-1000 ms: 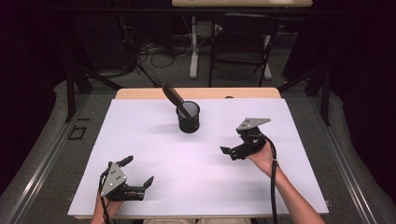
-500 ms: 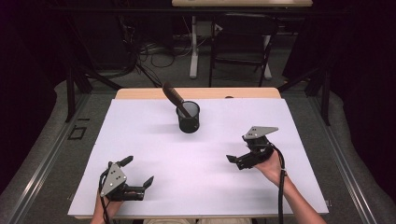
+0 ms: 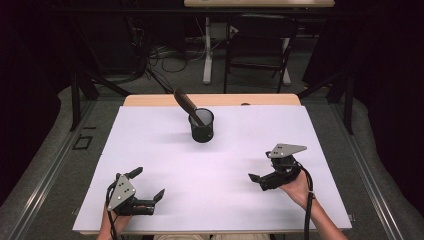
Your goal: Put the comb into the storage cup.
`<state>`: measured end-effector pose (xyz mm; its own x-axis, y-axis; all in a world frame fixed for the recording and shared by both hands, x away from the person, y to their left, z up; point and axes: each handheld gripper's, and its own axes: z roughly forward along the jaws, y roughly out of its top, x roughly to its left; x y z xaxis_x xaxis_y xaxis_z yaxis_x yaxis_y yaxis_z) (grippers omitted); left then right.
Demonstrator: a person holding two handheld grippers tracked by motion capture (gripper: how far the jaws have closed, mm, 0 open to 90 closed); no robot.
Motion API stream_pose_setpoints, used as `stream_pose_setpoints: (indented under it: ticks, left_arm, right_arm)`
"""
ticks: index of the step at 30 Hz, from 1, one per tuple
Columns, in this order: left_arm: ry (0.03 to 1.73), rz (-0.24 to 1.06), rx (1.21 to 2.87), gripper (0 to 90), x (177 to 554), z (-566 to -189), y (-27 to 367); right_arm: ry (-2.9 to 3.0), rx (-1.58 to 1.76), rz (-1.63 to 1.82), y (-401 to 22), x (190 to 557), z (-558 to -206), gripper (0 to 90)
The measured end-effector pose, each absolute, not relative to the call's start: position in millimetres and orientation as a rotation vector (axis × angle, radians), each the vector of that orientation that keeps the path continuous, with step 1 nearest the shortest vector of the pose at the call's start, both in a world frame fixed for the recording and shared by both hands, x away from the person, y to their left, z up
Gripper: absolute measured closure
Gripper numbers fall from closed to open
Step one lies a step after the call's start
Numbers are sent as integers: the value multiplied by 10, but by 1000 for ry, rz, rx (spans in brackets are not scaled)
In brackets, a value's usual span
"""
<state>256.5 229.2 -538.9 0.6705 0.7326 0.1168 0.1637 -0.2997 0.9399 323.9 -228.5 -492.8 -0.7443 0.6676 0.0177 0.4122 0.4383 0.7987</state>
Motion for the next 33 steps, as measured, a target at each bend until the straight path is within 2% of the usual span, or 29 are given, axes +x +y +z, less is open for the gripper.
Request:
stream_pose_setpoints:
  ticks: [33]
  left_arm:
    - [711,666,1830,6,2571,-5396,2291]
  right_arm:
    - [2255,905,1231,-2491,2750,-5130,0]
